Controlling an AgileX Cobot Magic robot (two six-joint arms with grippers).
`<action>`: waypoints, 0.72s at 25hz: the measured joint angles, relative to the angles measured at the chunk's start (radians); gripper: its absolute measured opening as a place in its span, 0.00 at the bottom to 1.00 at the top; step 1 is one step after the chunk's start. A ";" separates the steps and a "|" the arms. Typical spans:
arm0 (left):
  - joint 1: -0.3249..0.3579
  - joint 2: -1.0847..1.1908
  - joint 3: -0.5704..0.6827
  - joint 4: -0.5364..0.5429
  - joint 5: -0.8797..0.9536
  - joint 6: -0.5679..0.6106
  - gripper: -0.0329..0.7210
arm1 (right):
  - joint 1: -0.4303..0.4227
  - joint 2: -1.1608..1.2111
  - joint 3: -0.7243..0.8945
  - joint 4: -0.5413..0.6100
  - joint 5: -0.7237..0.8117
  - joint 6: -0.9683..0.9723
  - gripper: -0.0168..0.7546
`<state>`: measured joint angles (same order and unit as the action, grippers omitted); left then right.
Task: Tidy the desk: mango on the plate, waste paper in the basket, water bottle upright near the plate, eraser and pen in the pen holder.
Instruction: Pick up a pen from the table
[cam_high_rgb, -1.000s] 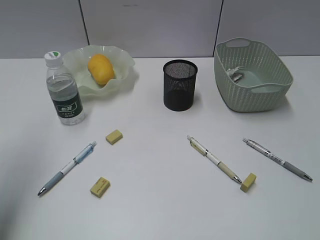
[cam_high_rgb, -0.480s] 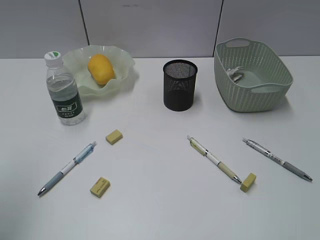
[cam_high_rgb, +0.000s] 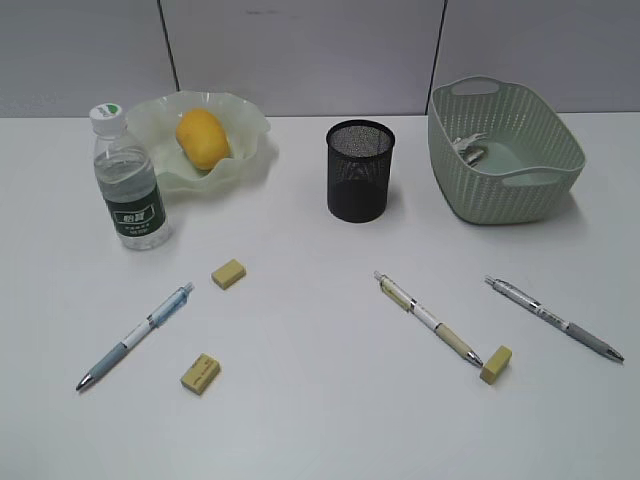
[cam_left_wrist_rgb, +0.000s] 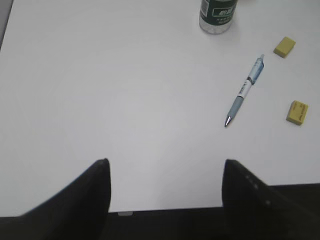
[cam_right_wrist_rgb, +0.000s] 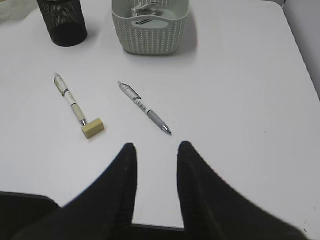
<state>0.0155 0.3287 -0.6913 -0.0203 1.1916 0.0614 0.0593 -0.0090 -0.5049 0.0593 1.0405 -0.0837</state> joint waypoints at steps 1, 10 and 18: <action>0.000 -0.034 0.017 0.000 -0.005 0.000 0.74 | 0.000 0.000 0.000 0.000 0.000 0.000 0.33; 0.000 -0.297 0.133 0.027 -0.059 0.000 0.73 | 0.000 0.000 0.000 0.000 0.000 0.000 0.33; 0.000 -0.335 0.165 0.031 -0.117 0.000 0.72 | 0.000 0.000 0.000 0.002 0.000 0.000 0.33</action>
<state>0.0155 -0.0061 -0.5258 0.0108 1.0749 0.0614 0.0593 -0.0090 -0.5045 0.0612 1.0406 -0.0837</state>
